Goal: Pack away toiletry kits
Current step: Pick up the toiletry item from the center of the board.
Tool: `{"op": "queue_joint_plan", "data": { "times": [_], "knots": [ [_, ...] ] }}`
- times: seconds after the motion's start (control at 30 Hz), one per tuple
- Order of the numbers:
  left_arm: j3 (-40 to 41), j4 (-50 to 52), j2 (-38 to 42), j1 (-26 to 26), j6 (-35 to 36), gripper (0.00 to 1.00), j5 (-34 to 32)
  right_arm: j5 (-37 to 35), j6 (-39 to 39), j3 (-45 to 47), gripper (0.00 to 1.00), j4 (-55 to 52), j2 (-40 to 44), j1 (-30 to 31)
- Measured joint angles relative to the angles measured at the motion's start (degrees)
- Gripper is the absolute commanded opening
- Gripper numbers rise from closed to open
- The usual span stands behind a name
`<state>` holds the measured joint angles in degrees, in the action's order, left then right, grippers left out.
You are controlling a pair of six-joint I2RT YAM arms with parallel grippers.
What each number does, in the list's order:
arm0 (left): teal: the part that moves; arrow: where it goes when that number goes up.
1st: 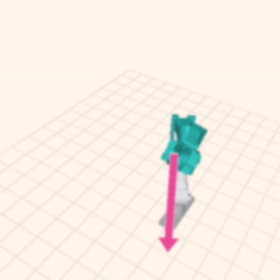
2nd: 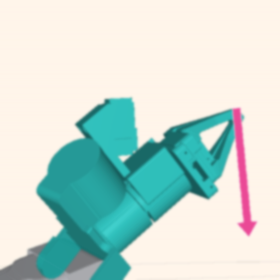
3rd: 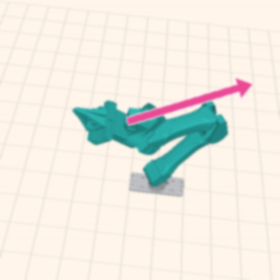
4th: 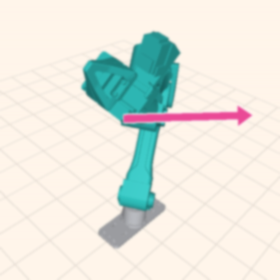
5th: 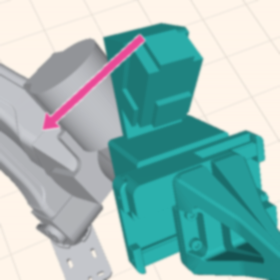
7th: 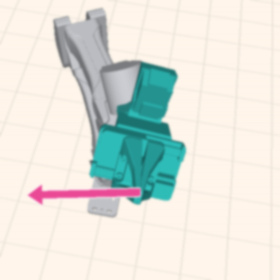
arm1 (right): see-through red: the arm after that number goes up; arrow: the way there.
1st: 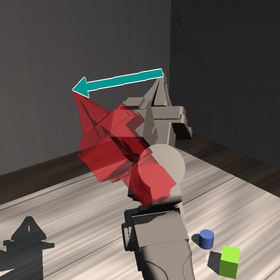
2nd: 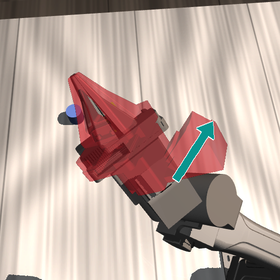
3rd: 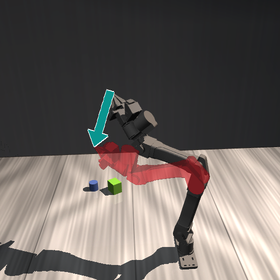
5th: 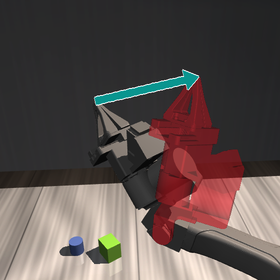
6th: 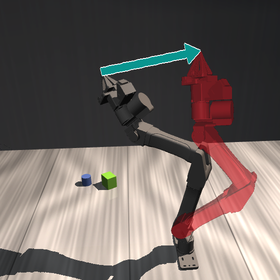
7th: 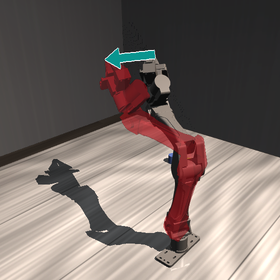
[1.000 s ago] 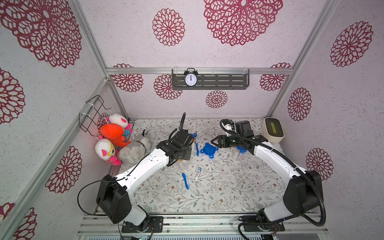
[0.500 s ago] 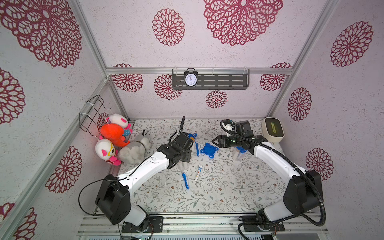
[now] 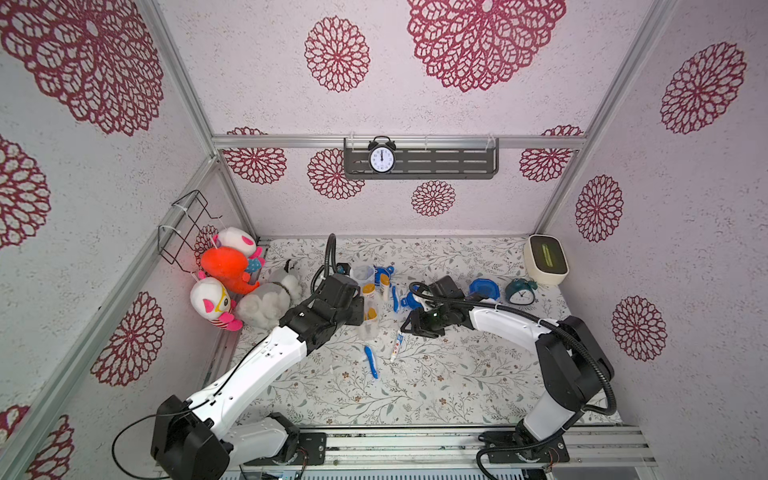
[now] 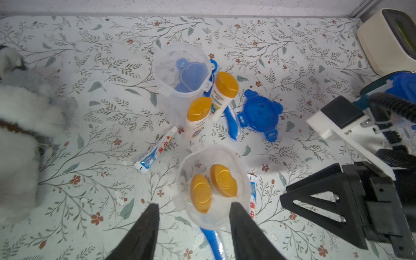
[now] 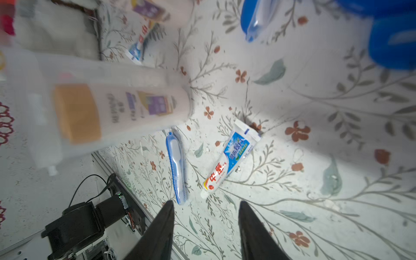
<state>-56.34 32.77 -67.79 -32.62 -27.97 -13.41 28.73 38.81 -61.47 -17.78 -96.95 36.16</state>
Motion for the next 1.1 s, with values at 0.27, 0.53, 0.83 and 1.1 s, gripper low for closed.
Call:
{"op": "queue_joint_plan", "data": {
  "times": [0.27,0.53,0.83,1.1],
  "knots": [
    [8.8,-1.8,9.8,3.5,-0.6,0.58,2.8,-0.2,9.5,-0.2,0.46,0.2,-3.7,0.7],
    [11.7,-3.4,10.3,3.5,-0.6,0.59,5.5,-0.6,15.3,-2.4,0.45,0.1,-8.9,2.3],
    [12.3,-5.0,10.3,3.5,-0.6,0.59,6.7,-1.5,18.9,-3.9,0.28,1.2,-11.4,3.0],
    [12.3,-5.1,10.5,3.5,-0.6,0.59,6.4,-0.8,21.1,-4.0,0.1,2.4,-12.5,3.1]
  ]
}}
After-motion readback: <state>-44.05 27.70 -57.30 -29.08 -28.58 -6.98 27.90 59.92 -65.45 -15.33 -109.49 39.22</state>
